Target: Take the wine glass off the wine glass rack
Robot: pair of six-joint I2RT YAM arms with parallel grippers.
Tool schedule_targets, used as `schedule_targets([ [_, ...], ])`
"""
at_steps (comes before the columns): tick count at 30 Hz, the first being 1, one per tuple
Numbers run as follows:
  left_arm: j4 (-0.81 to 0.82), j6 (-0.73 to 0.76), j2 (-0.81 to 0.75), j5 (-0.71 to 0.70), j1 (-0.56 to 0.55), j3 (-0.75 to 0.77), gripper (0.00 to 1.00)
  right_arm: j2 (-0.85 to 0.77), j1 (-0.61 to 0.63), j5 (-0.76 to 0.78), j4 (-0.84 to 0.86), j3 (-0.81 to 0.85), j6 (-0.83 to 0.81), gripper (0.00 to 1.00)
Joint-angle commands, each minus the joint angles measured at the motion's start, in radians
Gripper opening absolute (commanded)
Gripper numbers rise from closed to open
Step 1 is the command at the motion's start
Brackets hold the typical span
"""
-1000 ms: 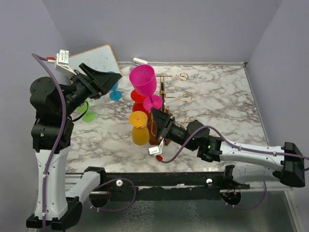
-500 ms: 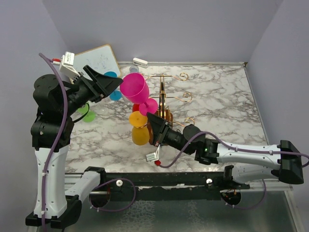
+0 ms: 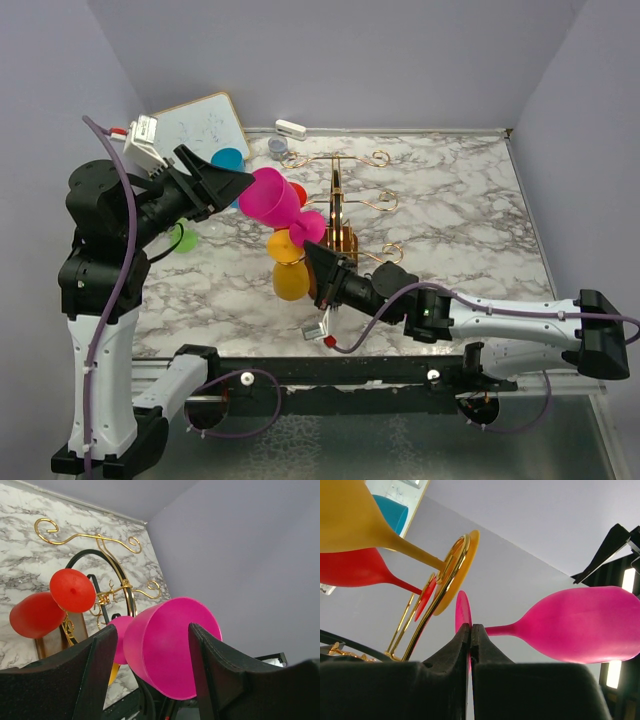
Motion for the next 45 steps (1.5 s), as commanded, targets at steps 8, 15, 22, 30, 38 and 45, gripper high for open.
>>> schedule_targets([
  [8, -0.029, 0.054, -0.03, 0.038, -0.012, -0.075, 0.55, 0.04, 0.024, 0.031, -0.038, 0.086, -0.066, 0.01],
  [15, -0.03, 0.068, -0.029, 0.028, -0.02, -0.086, 0.4, 0.049, 0.028, 0.033, -0.021, 0.091, -0.072, 0.01],
  [22, -0.034, 0.072, -0.025, 0.0, -0.02, -0.063, 0.13, 0.032, 0.029, 0.041, 0.019, 0.073, -0.06, 0.09],
  [30, -0.031, 0.065, -0.045, -0.15, -0.02, -0.007, 0.0, 0.016, 0.028, 0.066, 0.09, 0.047, -0.028, 0.39],
  [38, -0.061, 0.128, -0.04, -0.367, -0.02, 0.079, 0.0, 0.032, 0.027, 0.136, 0.167, 0.046, 0.053, 0.41],
  [45, -0.148, 0.266, 0.054, -0.559, -0.023, 0.121, 0.0, 0.126, 0.027, 0.277, 0.161, 0.233, 0.367, 0.43],
])
